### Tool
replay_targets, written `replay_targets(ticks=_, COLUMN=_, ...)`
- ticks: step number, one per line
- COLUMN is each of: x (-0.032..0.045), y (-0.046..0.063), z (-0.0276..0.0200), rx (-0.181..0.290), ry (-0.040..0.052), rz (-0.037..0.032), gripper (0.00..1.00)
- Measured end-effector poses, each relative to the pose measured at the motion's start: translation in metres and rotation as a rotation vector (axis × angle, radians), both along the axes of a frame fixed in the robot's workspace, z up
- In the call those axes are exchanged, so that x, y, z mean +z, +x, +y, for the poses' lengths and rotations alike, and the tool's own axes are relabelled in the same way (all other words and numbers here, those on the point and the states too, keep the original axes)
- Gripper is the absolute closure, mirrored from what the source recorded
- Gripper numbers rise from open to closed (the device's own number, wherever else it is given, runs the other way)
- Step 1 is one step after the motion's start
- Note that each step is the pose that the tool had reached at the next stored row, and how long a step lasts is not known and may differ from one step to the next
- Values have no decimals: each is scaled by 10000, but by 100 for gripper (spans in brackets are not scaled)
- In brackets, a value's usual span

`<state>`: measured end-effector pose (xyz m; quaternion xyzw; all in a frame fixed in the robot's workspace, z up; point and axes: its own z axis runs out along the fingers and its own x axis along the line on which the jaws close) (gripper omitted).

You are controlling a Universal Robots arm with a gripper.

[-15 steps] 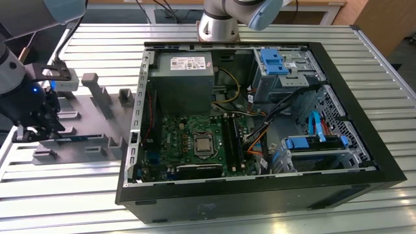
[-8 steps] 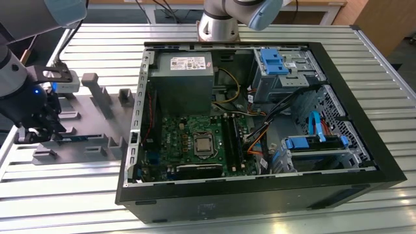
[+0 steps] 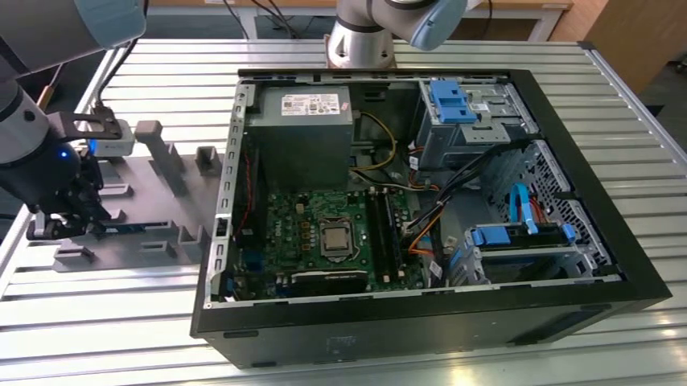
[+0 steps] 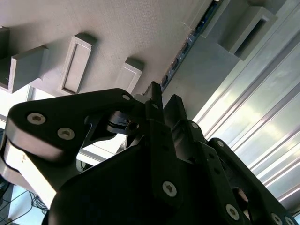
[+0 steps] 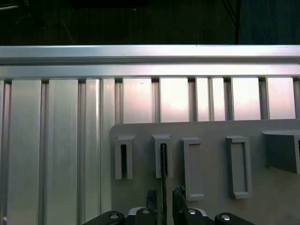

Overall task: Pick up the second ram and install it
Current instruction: 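Pick up the second ram and move it above second insertion slot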

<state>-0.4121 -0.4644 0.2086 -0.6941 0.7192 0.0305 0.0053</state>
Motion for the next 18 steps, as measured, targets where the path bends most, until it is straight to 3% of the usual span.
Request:
replay_targets(ticks=11, x=-41, y=31, z=4, rx=0, ry=-10, rz=-2, gripper=73)
replay_targets(ticks=18, x=-77, y=31, z=3, rx=1, ry=-11, rz=-50, gripper=73)
